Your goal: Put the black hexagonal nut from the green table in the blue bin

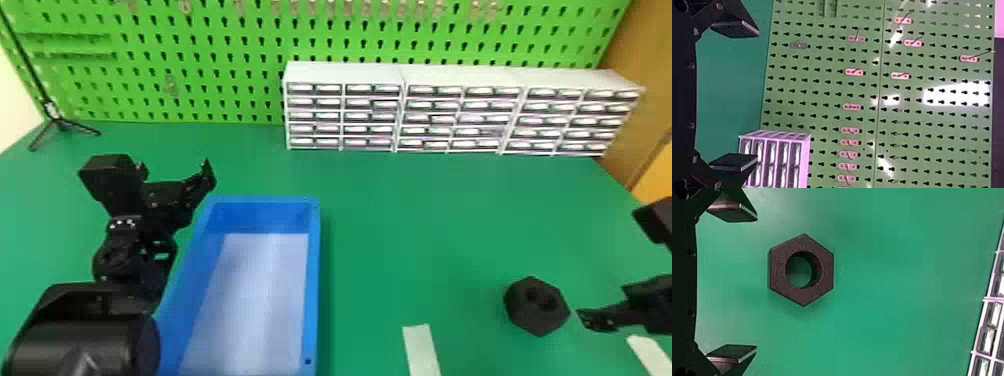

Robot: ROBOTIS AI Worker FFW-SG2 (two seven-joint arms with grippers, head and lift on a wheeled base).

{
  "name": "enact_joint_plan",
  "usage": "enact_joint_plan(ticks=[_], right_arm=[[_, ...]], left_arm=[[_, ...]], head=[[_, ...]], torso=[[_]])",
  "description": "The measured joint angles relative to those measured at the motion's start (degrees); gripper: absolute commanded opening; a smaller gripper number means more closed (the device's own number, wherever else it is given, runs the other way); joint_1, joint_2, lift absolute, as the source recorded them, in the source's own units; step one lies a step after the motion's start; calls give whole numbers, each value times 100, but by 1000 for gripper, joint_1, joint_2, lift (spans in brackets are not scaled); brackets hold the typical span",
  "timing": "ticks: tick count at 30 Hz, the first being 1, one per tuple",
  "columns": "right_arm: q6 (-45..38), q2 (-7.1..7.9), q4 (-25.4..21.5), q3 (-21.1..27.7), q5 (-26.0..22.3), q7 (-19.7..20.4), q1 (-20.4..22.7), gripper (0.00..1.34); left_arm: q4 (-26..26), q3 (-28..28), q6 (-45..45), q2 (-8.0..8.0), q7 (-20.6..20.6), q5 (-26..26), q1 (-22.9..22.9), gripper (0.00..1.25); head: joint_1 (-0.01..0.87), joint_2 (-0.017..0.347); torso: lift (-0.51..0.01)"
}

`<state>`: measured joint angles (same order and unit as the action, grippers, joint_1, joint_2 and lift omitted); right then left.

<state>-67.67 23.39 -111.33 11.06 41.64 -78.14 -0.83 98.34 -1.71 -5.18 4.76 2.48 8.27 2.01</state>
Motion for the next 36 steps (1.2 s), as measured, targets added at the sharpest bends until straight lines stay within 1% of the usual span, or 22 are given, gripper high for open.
enact_joint_plan(ticks=[7, 23, 36], right_arm=[[0, 15, 42, -47, 64, 0, -47, 1212], [0, -26, 83, -105, 108, 0, -69, 1212], [0, -24, 102, -166, 138, 0, -131, 1212]], left_arm=[[0, -4, 0, -1, 0, 7, -8, 1086], [0, -9, 0, -1, 0, 8, -8, 1086], [0, -13, 0, -1, -1, 9, -2, 1086]], head=[[686, 28], [686, 28], [686, 28]], torso=[[-96], [-96], [-96]])
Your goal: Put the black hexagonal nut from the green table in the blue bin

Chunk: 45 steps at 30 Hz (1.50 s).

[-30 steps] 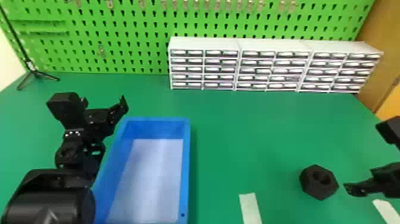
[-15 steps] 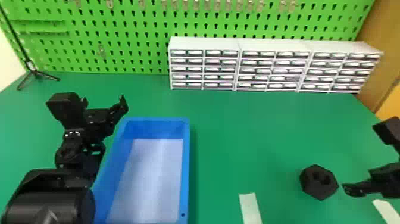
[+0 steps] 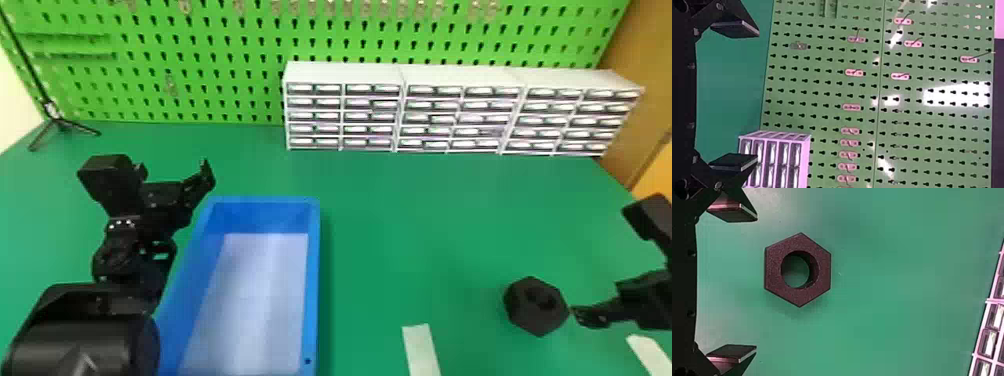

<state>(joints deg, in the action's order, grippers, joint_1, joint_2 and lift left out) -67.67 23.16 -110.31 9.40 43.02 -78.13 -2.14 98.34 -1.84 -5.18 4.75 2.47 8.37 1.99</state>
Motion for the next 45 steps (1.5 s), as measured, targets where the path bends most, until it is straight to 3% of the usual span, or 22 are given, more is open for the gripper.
enact_joint_plan(ticks=[13, 27, 45], right_arm=[[8, 3, 111, -98, 55, 0, -111, 1212], [231, -172, 629, -245, 390, 0, -548, 1212], [428, -196, 1422, -693, 539, 0, -1056, 1210]], left_arm=[[-7, 12, 0, 0, 1, -2, 29, 1086], [-10, 20, 0, 0, 7, -2, 52, 1086], [-18, 15, 0, 0, 8, 5, 54, 1086]], head=[[686, 28], [686, 28], [686, 28]], torso=[[-96], [-96], [-96]])
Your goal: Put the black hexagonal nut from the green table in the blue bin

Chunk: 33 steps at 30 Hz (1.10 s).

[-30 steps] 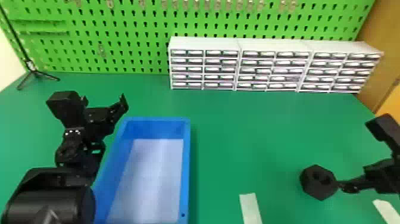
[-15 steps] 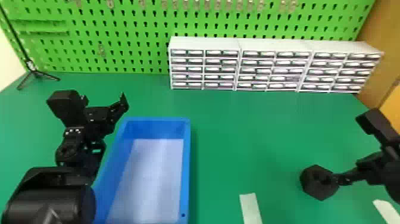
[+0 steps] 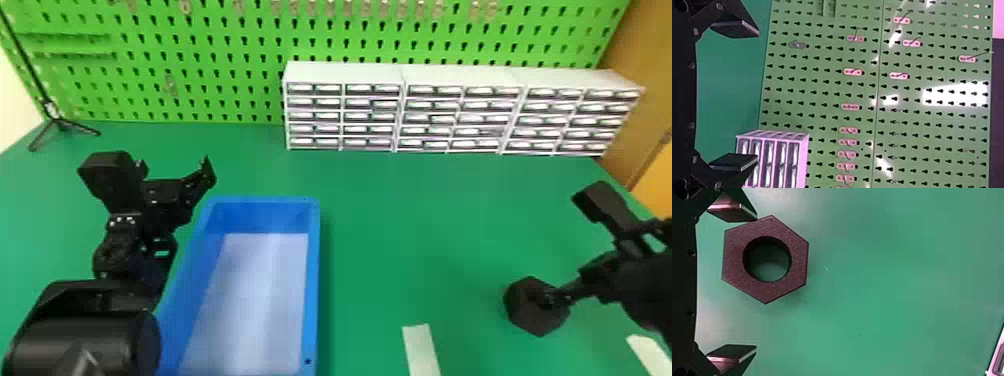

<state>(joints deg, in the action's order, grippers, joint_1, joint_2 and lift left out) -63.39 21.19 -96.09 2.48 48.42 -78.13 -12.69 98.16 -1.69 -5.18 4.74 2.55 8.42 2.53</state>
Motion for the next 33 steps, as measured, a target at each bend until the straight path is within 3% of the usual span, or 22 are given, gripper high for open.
enact_joint_plan(ticks=[20, 33], right_arm=[[455, -121, 958, -102, -593, 814, -436, 1201], [546, -42, 1219, -196, -733, 1040, -521, 1201]], left_arm=[[-8, -3, 0, 0, 0, 17, 11, 1086], [-8, -4, 5, 0, 0, 19, 16, 1085]], head=[[686, 28], [686, 28]], torso=[[-96], [-96]])
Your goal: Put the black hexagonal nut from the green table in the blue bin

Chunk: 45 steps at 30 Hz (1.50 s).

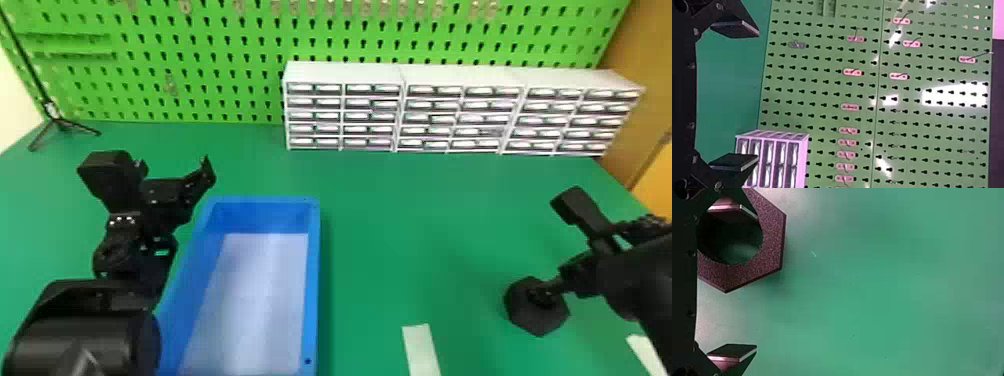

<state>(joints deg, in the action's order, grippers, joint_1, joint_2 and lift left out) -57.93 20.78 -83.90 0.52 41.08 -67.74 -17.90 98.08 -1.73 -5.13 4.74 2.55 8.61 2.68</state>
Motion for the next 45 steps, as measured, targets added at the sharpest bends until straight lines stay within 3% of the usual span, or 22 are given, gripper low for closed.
enact_joint_plan(ticks=[27, 35, 45], right_arm=[[62, 25, 297, -72, -100, 173, 1, 1101], [38, 16, 296, -69, -100, 166, 40, 824], [-12, 34, 283, -123, -107, 165, 42, 580]], left_arm=[[0, -22, 7, 0, 0, 10, -26, 1085], [0, -30, 19, 0, 0, 17, -31, 1085], [0, -46, 21, 0, 0, 2, -16, 1085]], head=[[686, 28], [686, 28], [686, 28]], torso=[[-96], [-96], [-96]])
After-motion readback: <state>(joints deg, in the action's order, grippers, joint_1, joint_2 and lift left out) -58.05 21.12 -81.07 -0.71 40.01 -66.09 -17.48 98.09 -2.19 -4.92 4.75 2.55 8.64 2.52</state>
